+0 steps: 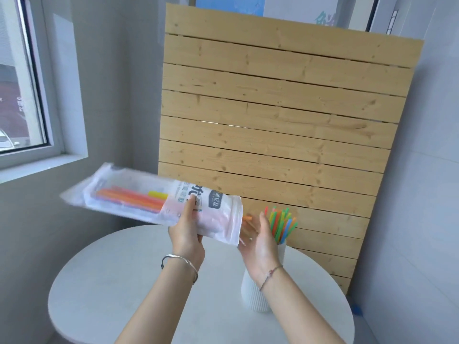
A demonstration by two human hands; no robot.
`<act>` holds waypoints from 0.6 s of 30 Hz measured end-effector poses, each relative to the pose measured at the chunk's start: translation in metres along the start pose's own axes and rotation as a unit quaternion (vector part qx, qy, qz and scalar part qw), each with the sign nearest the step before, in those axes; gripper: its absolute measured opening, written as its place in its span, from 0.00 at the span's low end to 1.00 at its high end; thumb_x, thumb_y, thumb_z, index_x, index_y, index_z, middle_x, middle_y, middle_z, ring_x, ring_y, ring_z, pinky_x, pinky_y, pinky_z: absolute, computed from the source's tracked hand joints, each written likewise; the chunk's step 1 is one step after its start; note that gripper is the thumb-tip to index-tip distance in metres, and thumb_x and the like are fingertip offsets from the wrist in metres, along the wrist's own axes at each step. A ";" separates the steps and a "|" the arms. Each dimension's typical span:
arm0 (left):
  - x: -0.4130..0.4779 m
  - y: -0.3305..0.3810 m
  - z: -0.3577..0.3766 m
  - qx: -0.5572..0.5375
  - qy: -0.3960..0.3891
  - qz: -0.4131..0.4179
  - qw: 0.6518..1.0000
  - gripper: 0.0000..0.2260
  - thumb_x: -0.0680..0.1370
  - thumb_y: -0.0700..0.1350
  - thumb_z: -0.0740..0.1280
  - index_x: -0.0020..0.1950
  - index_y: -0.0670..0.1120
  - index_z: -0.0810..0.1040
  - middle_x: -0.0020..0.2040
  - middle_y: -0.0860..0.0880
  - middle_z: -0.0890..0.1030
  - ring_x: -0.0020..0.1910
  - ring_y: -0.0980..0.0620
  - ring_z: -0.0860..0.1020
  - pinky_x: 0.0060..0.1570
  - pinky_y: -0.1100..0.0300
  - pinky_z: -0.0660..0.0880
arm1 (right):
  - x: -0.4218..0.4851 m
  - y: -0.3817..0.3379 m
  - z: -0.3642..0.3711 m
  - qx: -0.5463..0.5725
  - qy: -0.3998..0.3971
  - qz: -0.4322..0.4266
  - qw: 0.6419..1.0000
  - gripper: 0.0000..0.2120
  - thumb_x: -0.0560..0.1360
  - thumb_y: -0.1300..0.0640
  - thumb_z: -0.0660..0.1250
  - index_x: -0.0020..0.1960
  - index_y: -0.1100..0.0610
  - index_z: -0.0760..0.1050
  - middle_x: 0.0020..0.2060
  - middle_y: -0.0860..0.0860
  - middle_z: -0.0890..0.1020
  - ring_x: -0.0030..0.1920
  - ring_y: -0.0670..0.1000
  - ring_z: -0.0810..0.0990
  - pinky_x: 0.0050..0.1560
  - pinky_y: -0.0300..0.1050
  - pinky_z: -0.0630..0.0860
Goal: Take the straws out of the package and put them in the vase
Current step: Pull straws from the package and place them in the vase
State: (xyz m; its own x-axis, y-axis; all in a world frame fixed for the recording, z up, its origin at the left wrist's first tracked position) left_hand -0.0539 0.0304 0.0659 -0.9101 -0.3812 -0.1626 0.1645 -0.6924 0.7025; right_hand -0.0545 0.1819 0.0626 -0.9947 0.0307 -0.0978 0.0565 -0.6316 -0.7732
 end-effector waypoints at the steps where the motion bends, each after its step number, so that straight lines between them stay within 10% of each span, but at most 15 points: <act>1: -0.001 0.006 0.001 0.035 -0.007 0.027 0.999 0.15 0.72 0.48 0.73 0.57 0.46 0.80 0.51 0.50 0.84 0.50 0.51 0.82 0.54 0.56 0.77 | 0.000 0.008 0.001 0.053 -0.007 0.033 0.998 0.15 0.79 0.45 0.56 0.43 0.54 0.73 0.36 0.50 0.76 0.38 0.48 0.76 0.39 0.42 0.72; 7: -0.005 0.022 0.011 0.136 -0.065 0.101 0.983 0.14 0.69 0.49 0.77 0.53 0.51 0.82 0.41 0.58 0.86 0.39 0.61 0.84 0.34 0.71 0.76 | 0.005 0.030 0.003 0.120 -0.010 0.046 0.992 0.15 0.80 0.48 0.54 0.52 0.55 0.75 0.44 0.55 0.80 0.45 0.53 0.78 0.45 0.45 0.73; 18: 0.000 0.018 -0.002 0.050 -0.036 0.046 0.997 0.18 0.72 0.48 0.75 0.60 0.45 0.80 0.54 0.49 0.85 0.54 0.50 0.82 0.60 0.54 0.76 | 0.005 0.001 -0.001 -0.244 0.023 -0.155 0.957 0.09 0.79 0.58 0.59 0.40 0.56 0.72 0.23 0.45 0.71 0.28 0.49 0.66 0.25 0.36 0.63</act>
State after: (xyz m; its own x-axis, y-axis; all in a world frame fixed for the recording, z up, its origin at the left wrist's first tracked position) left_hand -0.0501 0.0165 0.0775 -0.9186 -0.3926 -0.0458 0.2138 -0.5910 0.7778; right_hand -0.0597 0.1820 0.0603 -0.9659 0.1996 0.1652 -0.1967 -0.1499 -0.9689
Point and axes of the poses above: each hand's wrist, its own x-axis towards the middle knuckle, its own z-axis out of the palm, y = z × x, the point moved 7 cm from there along x, towards the middle knuckle
